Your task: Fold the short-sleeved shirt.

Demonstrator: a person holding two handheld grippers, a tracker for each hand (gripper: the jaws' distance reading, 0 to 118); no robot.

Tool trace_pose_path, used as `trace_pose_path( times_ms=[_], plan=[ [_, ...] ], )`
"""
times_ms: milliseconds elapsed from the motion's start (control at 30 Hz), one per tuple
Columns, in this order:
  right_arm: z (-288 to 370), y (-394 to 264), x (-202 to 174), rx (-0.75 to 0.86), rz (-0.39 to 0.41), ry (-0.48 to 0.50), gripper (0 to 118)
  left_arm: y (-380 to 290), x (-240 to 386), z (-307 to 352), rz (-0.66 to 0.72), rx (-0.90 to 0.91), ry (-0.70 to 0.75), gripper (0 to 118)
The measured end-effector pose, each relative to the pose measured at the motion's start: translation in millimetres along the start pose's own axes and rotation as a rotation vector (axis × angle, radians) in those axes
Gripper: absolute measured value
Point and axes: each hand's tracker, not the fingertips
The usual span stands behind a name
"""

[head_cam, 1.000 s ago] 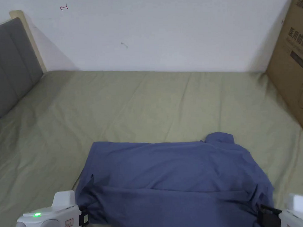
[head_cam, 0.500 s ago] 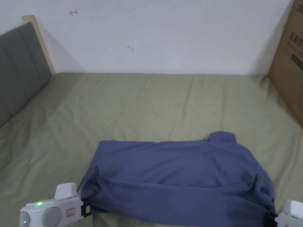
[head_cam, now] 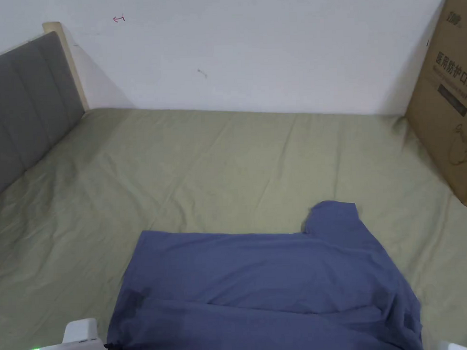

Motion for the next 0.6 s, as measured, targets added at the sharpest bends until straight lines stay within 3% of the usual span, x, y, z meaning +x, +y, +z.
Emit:
trace_pose_path(
  times_ms=[167, 200, 267, 300, 367, 400, 433, 600],
  plan=[
    [-11, -5, 4, -0.015, -0.041, -0.013, 9, 2, 5, -7, 0.062, -0.017, 0.035, 5],
    [-8, -2, 3, -0.015, -0.038, -0.021, 14, 5, 7, -6, 0.083, -0.033, 0.062, 14],
    [12, 4, -9, 0.002, -0.024, -0.051, 34, 11, 13, 0, 0.084, -0.043, 0.072, 33],
    [20, 8, -10, 0.03, -0.018, -0.058, 58, 14, 15, 3, 0.082, -0.046, 0.088, 54],
    [37, 23, -8, 0.111, -0.007, -0.048, 84, 21, 23, 20, 0.089, 0.01, 0.084, 83],
    [49, 32, -10, 0.165, 0.002, -0.032, 86, 25, 28, 33, 0.068, 0.07, 0.033, 92],
    [65, 43, -13, 0.221, 0.009, -0.018, 86, 30, 36, 50, 0.049, 0.14, -0.01, 95],
    [146, 84, -46, 0.515, 0.081, 0.033, 86, 59, 84, 124, -0.059, 0.45, -0.031, 95]
  ],
)
